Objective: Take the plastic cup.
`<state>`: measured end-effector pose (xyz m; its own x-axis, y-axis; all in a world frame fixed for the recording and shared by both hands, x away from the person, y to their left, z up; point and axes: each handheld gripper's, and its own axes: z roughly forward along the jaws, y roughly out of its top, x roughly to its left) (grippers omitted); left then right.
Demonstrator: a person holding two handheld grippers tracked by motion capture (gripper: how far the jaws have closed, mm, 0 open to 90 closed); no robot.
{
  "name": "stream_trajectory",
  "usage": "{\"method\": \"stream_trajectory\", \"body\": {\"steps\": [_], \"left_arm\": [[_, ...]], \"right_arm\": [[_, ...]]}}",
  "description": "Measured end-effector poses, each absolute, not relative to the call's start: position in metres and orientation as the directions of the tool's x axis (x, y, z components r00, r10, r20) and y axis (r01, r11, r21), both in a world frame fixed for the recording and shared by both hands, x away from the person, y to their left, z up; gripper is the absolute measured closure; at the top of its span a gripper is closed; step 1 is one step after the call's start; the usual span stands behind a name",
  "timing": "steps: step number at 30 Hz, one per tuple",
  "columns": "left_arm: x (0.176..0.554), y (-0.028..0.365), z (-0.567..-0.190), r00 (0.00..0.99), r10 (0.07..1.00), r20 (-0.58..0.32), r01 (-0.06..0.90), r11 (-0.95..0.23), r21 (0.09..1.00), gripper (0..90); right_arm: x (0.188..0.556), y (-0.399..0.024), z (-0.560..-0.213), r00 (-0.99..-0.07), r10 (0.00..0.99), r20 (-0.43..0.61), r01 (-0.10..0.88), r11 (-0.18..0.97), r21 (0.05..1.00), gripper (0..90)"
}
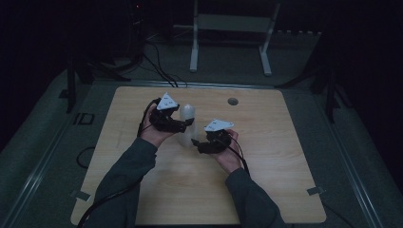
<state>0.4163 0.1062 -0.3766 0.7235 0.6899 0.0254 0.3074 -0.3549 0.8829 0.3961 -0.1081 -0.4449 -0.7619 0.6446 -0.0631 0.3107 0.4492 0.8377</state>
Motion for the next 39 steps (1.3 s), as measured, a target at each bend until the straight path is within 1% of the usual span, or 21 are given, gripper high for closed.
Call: {"method": "stream_trajectory", "body": {"steps": [7, 10, 12, 20, 24, 33, 39], "left_arm": [[0.421, 0.100, -0.379, 0.720, 0.693, 0.021, 0.306, -0.345, 0.887, 20.8], [0.421, 0.100, -0.377, 0.719, 0.695, 0.016, 0.305, -0.336, 0.891, 24.5], [0.421, 0.100, -0.376, 0.720, 0.694, 0.013, 0.305, -0.334, 0.892, 25.5], [0.420, 0.098, -0.374, 0.731, 0.683, 0.007, 0.301, -0.332, 0.894, 33.5], [0.420, 0.099, -0.373, 0.728, 0.685, 0.005, 0.303, -0.328, 0.895, 37.0], [0.420, 0.099, -0.373, 0.723, 0.690, -0.009, 0.312, -0.314, 0.897, 38.5], [0.419, 0.099, -0.372, 0.725, 0.688, -0.015, 0.312, -0.309, 0.898, 38.7]], "right_arm": [[0.400, -0.106, -0.448, -0.762, 0.645, -0.056, 0.311, 0.442, 0.841, 25.7], [0.402, -0.104, -0.450, -0.764, 0.643, -0.063, 0.299, 0.439, 0.847, 22.2], [0.403, -0.102, -0.451, -0.768, 0.637, -0.063, 0.292, 0.436, 0.851, 20.7], [0.406, -0.095, -0.452, -0.783, 0.618, -0.065, 0.264, 0.426, 0.866, 18.4], [0.411, -0.092, -0.453, -0.775, 0.628, -0.071, 0.260, 0.419, 0.870, 17.5], [0.418, -0.085, -0.458, -0.777, 0.627, -0.048, 0.274, 0.407, 0.871, 17.3], [0.421, -0.081, -0.460, -0.774, 0.631, -0.042, 0.282, 0.404, 0.870, 19.9]]}}
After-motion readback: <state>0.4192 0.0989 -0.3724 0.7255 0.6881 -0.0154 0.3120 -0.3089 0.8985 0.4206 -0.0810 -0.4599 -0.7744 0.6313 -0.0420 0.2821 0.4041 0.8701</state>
